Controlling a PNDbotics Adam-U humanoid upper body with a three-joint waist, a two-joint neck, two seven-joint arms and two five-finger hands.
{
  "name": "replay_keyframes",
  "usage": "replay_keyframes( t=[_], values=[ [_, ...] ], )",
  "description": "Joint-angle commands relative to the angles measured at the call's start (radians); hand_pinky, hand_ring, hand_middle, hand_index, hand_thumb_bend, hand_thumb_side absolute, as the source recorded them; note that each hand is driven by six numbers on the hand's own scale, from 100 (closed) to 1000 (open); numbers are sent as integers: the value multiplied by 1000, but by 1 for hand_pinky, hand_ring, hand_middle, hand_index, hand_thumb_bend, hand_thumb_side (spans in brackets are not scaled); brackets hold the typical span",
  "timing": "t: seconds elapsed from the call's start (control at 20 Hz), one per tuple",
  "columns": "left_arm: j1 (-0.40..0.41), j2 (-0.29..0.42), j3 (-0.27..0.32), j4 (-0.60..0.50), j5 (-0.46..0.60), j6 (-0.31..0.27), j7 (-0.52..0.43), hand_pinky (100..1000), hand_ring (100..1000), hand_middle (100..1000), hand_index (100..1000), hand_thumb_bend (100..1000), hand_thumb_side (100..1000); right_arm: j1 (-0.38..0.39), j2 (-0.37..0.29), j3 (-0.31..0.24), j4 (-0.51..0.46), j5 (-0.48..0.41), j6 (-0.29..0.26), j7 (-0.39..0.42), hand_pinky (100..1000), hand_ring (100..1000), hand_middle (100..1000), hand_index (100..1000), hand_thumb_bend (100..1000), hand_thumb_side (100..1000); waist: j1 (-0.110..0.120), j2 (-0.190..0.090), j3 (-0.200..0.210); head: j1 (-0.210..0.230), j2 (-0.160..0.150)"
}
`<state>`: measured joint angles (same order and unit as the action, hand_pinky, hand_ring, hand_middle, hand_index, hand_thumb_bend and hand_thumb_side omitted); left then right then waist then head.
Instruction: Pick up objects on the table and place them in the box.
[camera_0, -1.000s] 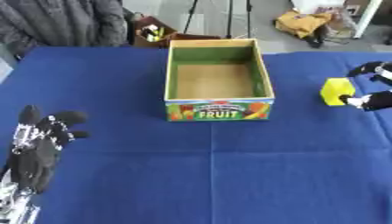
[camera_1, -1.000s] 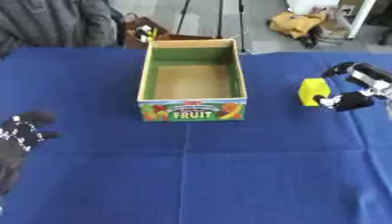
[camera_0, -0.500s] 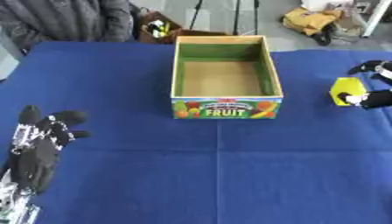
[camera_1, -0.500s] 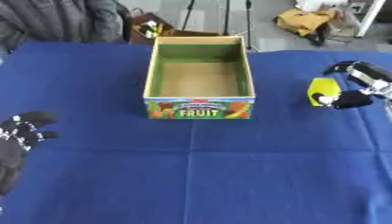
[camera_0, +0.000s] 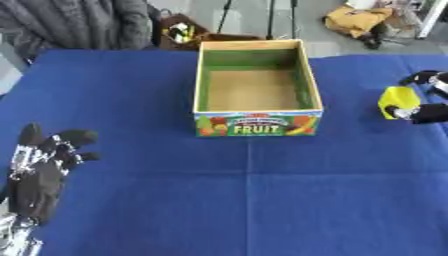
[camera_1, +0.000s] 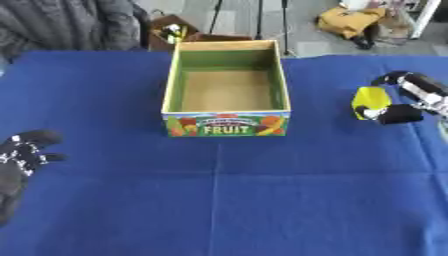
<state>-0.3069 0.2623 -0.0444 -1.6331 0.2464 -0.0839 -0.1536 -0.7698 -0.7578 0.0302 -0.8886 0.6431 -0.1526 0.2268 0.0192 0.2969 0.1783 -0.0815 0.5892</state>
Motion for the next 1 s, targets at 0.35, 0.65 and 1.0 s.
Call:
replay_keyframes(
  t=[0.35, 0.65, 1.0],
  values=[
    [-10, 6, -1, -21, -2, -2, -6, 704, 826, 689, 728, 508, 1000, -26, -25, -9, 3, 9, 19, -70, 775, 905, 871, 867, 366, 517, 4, -12, 8, -5, -17],
    [-10, 4, -2, -21, -2, -2, -8, 704, 826, 690, 728, 508, 1000, -38, -8, 0, 10, 12, 20, -93, 735, 867, 863, 859, 341, 508, 7, -9, 13, -4, -12],
    [-11, 2, -1, -21, -2, -2, -9, 705, 827, 690, 728, 509, 1000, -43, 6, 5, 24, 28, 24, -92, 700, 835, 859, 855, 308, 485, 7, -3, 19, -3, -11]
  ],
)
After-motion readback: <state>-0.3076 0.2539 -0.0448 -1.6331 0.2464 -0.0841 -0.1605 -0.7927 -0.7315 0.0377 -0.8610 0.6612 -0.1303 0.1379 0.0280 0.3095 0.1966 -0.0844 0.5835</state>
